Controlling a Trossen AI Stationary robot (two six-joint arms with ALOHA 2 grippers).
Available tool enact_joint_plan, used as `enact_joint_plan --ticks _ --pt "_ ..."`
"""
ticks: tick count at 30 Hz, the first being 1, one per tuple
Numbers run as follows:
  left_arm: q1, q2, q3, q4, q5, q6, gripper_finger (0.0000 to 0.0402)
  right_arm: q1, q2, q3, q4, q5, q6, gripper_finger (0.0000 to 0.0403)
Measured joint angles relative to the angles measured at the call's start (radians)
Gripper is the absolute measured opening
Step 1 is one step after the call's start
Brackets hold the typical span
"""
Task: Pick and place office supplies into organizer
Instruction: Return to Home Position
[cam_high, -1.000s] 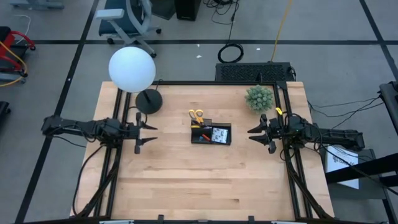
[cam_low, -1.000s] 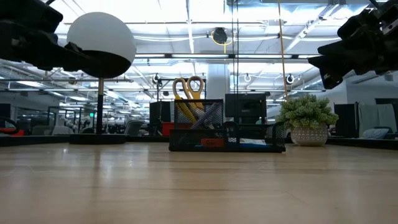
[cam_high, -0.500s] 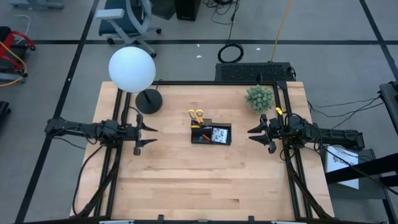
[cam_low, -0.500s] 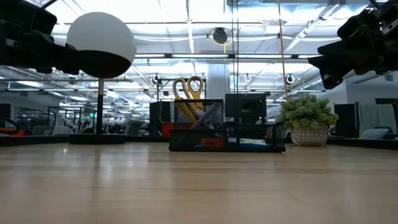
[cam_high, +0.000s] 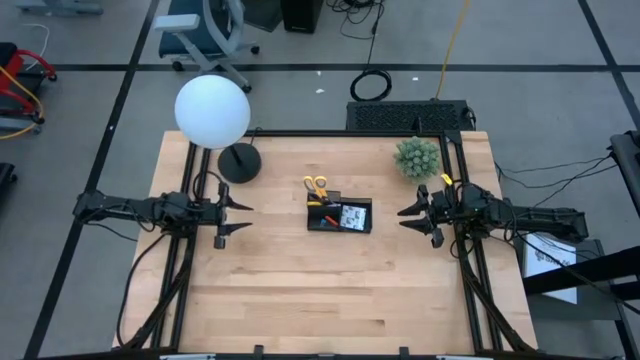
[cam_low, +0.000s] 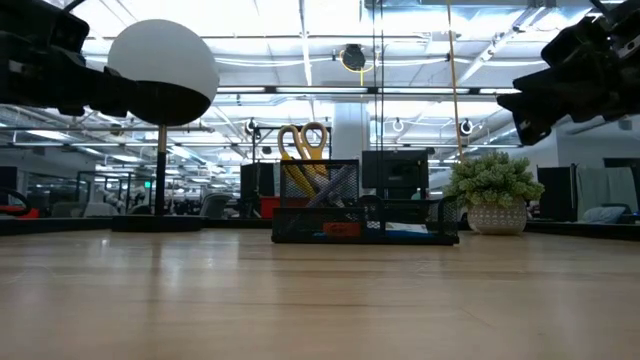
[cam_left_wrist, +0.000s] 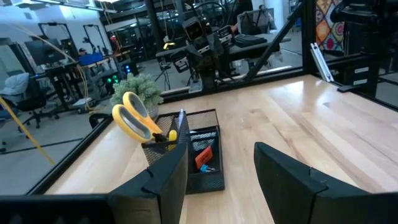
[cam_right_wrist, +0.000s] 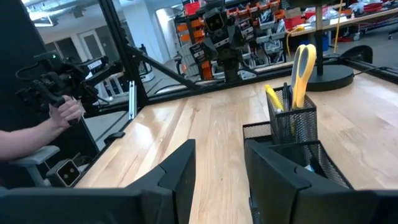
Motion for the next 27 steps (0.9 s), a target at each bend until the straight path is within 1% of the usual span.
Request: enact_joint_plan --ticks 10,15,20,24,27 --pt "0.001 0.0 0.0 -0.003 0.001 0.004 0.0191 0.0 0.018 0.0 0.001 0.003 -0.027 0.013" --pt "0.001 0.0 0.0 -0.003 0.0 0.004 0.0191 0.0 0.013 0.0 -0.001 0.085 -0.021 0.013" --pt "0.001 0.0 0.0 -0.003 -0.001 -0.006 0.0191 0.0 0.013 0.0 -0.004 0.136 -0.03 0.013" --pt "0.001 0.0 0.0 -0.003 -0.001 -0.009 0.0191 0.0 0.013 0.0 -0.004 0.139 -0.048 0.013" --pt "0.001 0.0 -0.001 0.007 -0.002 -0.009 0.0191 0.0 0.013 0.0 -0.003 0.137 -0.028 0.013"
